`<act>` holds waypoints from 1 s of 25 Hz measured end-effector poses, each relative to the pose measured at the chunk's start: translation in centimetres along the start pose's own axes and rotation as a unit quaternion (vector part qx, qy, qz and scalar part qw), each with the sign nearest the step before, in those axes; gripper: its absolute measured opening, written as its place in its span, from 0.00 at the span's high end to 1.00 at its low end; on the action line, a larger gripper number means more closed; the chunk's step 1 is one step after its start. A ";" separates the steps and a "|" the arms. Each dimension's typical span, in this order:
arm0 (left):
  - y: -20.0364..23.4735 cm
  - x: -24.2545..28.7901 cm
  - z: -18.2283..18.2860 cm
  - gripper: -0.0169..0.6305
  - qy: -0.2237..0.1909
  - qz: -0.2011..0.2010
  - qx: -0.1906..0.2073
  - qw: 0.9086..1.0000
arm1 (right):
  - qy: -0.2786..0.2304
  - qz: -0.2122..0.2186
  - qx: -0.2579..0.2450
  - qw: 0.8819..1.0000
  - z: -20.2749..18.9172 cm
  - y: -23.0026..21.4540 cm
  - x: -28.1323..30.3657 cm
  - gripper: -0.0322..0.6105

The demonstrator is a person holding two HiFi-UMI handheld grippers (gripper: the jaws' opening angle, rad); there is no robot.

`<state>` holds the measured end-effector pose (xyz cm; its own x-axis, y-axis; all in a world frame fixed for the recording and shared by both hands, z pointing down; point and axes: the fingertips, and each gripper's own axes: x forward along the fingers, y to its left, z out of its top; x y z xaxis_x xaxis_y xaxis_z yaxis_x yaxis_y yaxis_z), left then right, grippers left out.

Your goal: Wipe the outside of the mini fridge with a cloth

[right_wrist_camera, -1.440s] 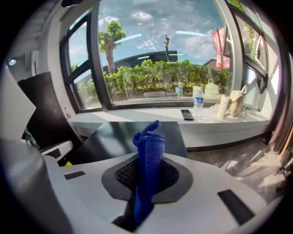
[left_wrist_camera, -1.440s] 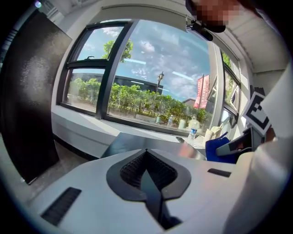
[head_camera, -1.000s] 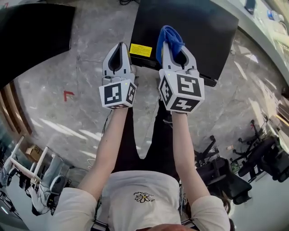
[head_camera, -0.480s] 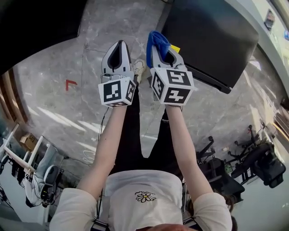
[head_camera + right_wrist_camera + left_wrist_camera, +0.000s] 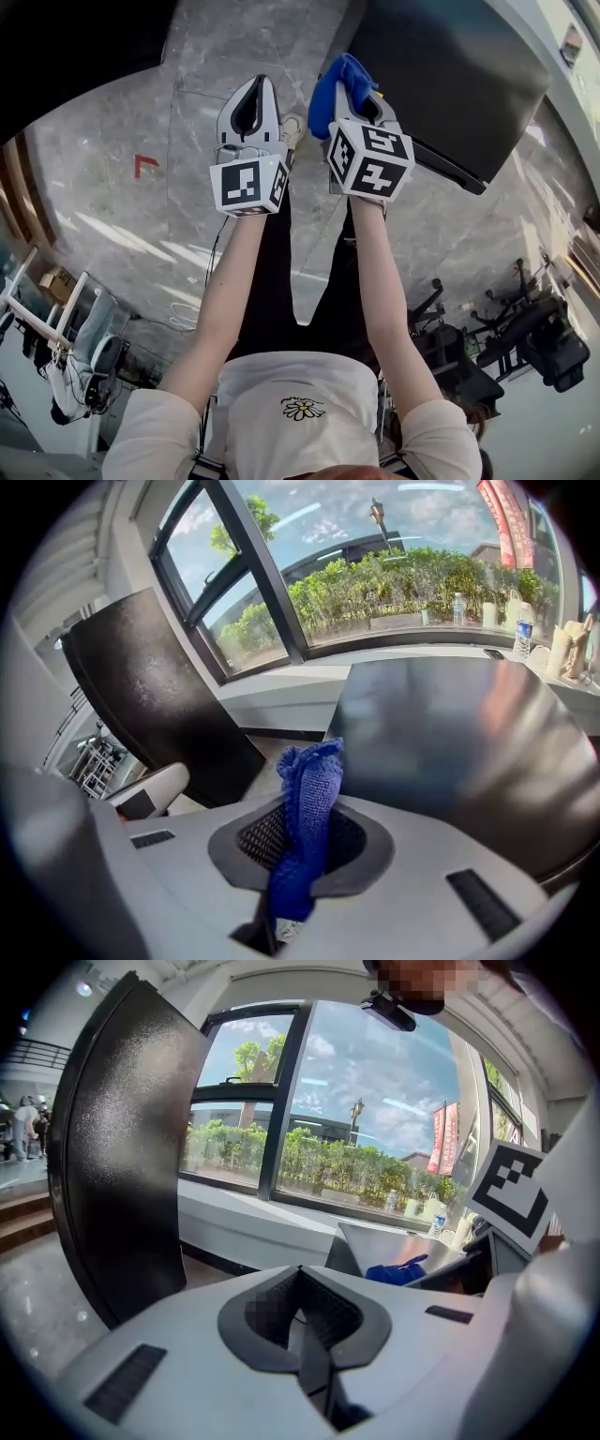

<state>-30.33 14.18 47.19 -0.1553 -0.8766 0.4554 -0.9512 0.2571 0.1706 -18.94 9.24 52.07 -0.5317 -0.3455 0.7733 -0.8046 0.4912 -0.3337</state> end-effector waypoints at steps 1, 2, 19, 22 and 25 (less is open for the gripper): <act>-0.5 0.1 0.0 0.97 0.001 -0.005 0.001 1.000 | -0.001 -0.004 0.005 1.000 0.0 -0.2 -0.1 0.85; -1.1 0.1 0.0 0.97 0.003 -0.010 0.004 1.000 | -0.001 -0.008 0.011 1.000 0.0 -0.6 -0.2 0.85; -17.2 2.1 -1.8 0.97 0.017 -0.107 0.067 0.992 | -0.031 -0.045 0.059 0.997 -1.5 -14.2 -7.3 0.85; -20.4 2.3 -2.1 0.97 0.011 -0.123 0.076 0.989 | -0.043 -0.052 0.075 0.995 -2.1 -16.8 -8.7 0.85; -23.5 2.5 -2.5 0.97 0.012 -0.134 0.083 0.987 | -0.048 -0.061 0.086 0.993 -2.9 -19.8 -10.5 0.85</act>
<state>-7.66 6.95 46.49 0.1126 -0.8936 0.4345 -0.9882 -0.0552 0.1426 3.33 5.41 52.12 -0.4436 -0.4733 0.7611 -0.8935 0.2998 -0.3343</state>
